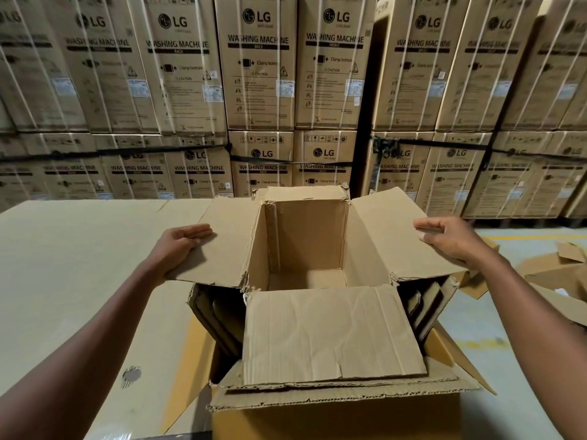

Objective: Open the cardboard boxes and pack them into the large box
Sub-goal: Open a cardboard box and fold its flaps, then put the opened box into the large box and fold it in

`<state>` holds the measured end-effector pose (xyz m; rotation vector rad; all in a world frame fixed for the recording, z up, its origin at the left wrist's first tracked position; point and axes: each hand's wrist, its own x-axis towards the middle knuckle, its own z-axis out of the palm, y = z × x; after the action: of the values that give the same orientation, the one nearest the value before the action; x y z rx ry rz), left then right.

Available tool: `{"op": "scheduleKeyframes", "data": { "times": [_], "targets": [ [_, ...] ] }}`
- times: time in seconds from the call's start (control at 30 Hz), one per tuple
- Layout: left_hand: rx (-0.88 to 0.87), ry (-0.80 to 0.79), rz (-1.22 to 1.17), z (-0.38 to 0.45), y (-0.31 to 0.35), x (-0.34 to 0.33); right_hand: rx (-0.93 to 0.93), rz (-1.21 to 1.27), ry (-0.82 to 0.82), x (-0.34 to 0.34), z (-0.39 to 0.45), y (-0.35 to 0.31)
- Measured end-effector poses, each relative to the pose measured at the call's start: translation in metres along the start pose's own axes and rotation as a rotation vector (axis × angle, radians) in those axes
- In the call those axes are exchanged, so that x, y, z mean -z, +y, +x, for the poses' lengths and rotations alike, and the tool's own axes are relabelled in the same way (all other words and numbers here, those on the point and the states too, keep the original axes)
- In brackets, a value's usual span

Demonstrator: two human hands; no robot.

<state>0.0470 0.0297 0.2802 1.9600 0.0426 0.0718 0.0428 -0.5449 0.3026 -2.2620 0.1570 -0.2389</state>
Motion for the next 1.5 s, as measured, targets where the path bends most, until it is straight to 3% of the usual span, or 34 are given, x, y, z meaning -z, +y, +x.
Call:
{"op": "scheduleKeyframes", "data": {
  "times": [0.37, 0.43, 0.57, 0.73, 1.0, 1.23, 1.5],
  "targets": [
    [-0.071, 0.057, 0.240, -0.026, 0.025, -0.010, -0.016, -0.328, 0.120, -0.005, -0.024, -0.026],
    [-0.106, 0.114, 0.268, -0.036, 0.026, -0.010, -0.031, -0.239, 0.142, -0.008, -0.037, -0.037],
    [-0.243, 0.371, 0.183, -0.068, 0.027, -0.014, 0.188, 0.092, 0.112, -0.019, -0.073, -0.074],
    [-0.306, 0.525, 0.057, -0.128, 0.011, -0.026, 0.355, 0.229, 0.025, -0.054, -0.123, -0.113],
    [-0.108, 0.645, -0.068, -0.238, -0.062, -0.041, 0.490, 0.396, -0.366, -0.159, -0.199, -0.174],
    [0.117, 0.734, -0.341, -0.322, -0.133, 0.000, 0.409, 0.464, -0.780, -0.291, -0.278, -0.201],
    [0.280, 0.775, -0.448, -0.383, -0.206, 0.085, 0.419, 0.327, -0.759, -0.418, -0.331, -0.253]
  ]
}}
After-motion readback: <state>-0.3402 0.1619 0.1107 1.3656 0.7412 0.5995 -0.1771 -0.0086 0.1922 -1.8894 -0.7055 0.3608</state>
